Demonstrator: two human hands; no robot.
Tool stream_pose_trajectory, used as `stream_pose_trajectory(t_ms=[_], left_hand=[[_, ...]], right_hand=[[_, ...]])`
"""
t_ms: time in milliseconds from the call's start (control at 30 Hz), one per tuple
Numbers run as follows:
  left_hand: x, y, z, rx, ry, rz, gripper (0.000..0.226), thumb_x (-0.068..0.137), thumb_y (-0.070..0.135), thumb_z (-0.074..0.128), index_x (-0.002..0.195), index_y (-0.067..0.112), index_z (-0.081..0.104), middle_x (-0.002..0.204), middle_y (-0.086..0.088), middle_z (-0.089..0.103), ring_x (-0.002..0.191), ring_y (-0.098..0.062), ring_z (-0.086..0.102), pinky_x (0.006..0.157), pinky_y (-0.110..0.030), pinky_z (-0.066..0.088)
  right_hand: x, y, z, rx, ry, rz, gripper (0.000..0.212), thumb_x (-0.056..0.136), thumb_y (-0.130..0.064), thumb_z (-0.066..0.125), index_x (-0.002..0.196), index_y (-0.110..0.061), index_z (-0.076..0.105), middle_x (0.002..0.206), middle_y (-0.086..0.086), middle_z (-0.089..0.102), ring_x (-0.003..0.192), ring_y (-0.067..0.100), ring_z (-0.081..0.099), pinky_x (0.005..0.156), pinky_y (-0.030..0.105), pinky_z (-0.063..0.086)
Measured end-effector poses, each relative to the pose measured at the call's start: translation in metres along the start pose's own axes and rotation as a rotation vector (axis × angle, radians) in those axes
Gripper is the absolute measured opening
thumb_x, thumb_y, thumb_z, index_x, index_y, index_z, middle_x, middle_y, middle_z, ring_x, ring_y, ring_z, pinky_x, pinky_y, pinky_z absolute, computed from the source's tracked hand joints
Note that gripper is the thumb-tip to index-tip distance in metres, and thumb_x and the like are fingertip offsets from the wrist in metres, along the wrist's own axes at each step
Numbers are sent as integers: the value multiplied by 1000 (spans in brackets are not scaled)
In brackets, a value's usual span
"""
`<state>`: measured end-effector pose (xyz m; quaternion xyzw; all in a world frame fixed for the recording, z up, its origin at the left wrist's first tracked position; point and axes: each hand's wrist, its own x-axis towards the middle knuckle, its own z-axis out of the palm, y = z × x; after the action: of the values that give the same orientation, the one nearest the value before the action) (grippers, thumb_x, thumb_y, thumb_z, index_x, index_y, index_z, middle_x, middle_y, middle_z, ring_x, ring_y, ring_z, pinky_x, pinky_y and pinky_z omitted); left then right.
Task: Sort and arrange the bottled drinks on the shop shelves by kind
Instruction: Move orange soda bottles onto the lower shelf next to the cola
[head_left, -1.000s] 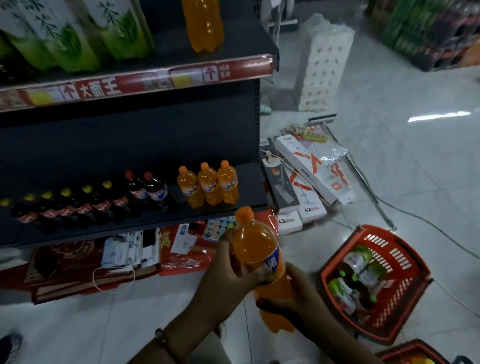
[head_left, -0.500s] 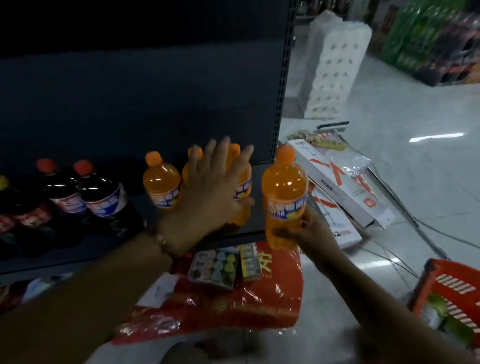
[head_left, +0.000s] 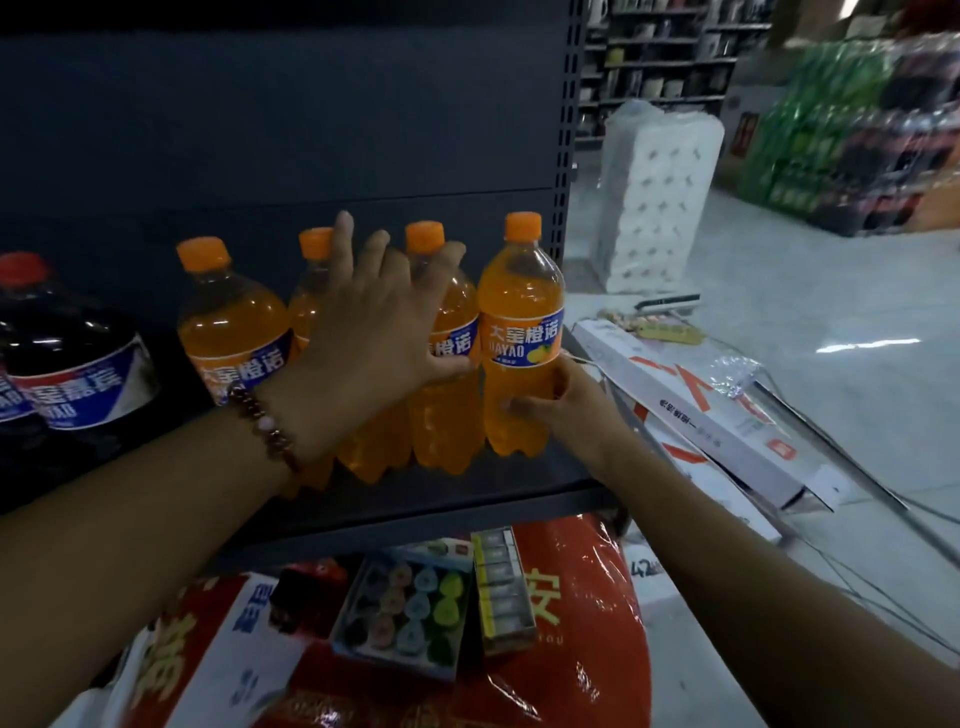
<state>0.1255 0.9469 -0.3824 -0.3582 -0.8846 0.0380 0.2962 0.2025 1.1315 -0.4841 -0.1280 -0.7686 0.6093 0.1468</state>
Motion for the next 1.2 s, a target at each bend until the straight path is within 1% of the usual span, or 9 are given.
stream_pose_trajectory(t_ms=[167, 467, 567, 633, 800, 900, 1000, 1100, 1200], left_hand=[[-6, -20, 6, -40, -10, -12, 112, 70, 75, 63, 153, 26, 6, 145, -23, 45, 142, -40, 30, 119, -58, 2], [-18, -23, 19, -76, 29, -51, 104, 78, 70, 60, 156, 25, 7, 156, -25, 26, 148, -43, 10, 120, -55, 0], [-26, -17, 10, -117, -23, -111, 101, 80, 66, 60, 156, 27, 7, 159, -24, 18, 148, -42, 8, 120, -55, 4], [-32, -12, -8, -164, -136, -171, 96, 83, 63, 58, 156, 30, 6, 161, -21, 14, 149, -41, 5, 120, -54, 5], [-49, 6, -124, -439, -366, -294, 75, 90, 56, 54, 154, 34, 19, 164, -6, 11, 150, -30, 1, 120, -52, 10], [-43, 7, -244, -631, -328, -271, 65, 92, 51, 54, 151, 38, 28, 162, 4, 20, 148, -21, 16, 115, -41, 23], [-8, -15, -372, -645, -153, -256, 57, 93, 51, 54, 146, 39, 37, 156, 7, 31, 139, -17, 32, 104, -32, 30], [45, -59, -472, -532, 75, -249, 58, 92, 51, 55, 145, 34, 42, 153, 0, 36, 136, -21, 33, 107, -39, 32], [94, -112, -533, -386, 219, -237, 61, 91, 48, 56, 146, 27, 40, 151, -9, 36, 137, -29, 34, 109, -46, 34]], right_hand=[[6, -4, 19, -19, -42, 20, 60, 74, -20, 81, 125, -30, 51, 117, -10, 63, 103, 9, 60, 84, 28, 49], [5, -2, 36, -75, -13, 1, 66, 79, -39, 75, 136, -34, 42, 125, -12, 60, 114, 13, 58, 93, 39, 52], [-8, -23, 30, -235, -64, 60, 75, 76, -60, 66, 140, -40, 30, 128, -14, 57, 114, 13, 57, 93, 43, 53], [-24, -50, 20, -320, -87, 85, 73, 78, -60, 64, 139, -41, 28, 135, -9, 53, 124, 16, 52, 99, 46, 48], [-99, -187, -28, -759, -106, 12, 75, 91, -39, 58, 152, -31, 13, 161, -6, 11, 149, 20, 3, 118, 41, 11], [-145, -298, -61, -877, -136, -172, 70, 92, -42, 54, 151, -33, 17, 161, -6, 11, 148, 22, -3, 118, 42, 3], [-173, -416, -95, -972, -111, -332, 62, 91, -46, 46, 147, -35, 23, 159, -3, 19, 148, 21, 4, 118, 44, 9], [-174, -525, -120, -1027, -20, -552, 54, 88, -45, 42, 140, -27, 42, 150, 4, 40, 143, 27, 28, 117, 47, 21], [-157, -608, -128, -913, 60, -651, 51, 88, -39, 52, 136, -24, 49, 146, 0, 44, 139, 23, 34, 117, 41, 25]])
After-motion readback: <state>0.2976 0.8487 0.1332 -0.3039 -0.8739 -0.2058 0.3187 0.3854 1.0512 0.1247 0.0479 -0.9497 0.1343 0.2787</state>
